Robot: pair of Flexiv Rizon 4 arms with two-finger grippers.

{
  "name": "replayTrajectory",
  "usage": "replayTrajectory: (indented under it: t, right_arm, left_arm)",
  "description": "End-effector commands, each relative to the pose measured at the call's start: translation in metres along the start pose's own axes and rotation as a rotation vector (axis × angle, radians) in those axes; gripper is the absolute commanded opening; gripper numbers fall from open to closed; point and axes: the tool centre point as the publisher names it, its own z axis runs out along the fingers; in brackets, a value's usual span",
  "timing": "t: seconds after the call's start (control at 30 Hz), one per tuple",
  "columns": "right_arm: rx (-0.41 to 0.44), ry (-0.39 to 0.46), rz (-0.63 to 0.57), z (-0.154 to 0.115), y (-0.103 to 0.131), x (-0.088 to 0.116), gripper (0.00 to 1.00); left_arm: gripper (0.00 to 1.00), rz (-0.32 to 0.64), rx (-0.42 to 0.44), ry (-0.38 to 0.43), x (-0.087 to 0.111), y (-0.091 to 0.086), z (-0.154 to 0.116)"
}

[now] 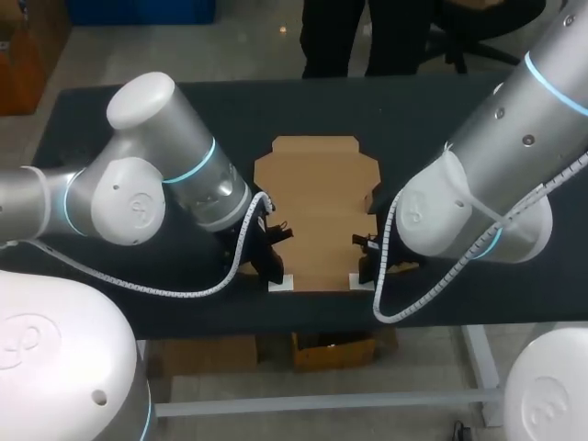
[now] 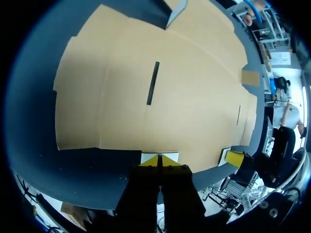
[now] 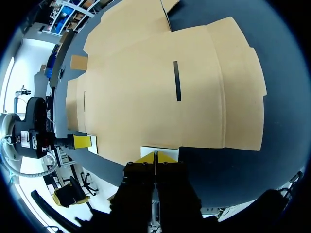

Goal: Assemble the packaging by folding the flat box into shape, placing the metal phone stand inside, and closing the box properly

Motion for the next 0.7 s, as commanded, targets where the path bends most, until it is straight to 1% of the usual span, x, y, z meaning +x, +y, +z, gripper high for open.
replayTrajectory:
  t: [0.03,0.23,0.5,0.7]
  right_arm:
    - [-0.009,0.007,-0.005,-0.01,-0.003,-0.001,0.0]
    - [-0.02,0.027,-0.023,-0.025,-0.001,-0.001,0.0]
    - [-0.037,0.051,-0.031,-0.046,0.004,-0.007,0.0]
    - [-0.04,0.102,-0.058,-0.061,0.01,-0.013,0.0]
  left_arm:
    - [0.0,-0.004,0.015,0.002,-0.003,0.0,-0.003]
    - [0.0,-0.009,0.038,0.012,-0.005,0.002,-0.018]
    - [0.0,-0.019,0.068,0.026,-0.006,-0.002,-0.036]
    - [0.0,-0.025,0.092,0.043,-0.007,-0.007,-0.05]
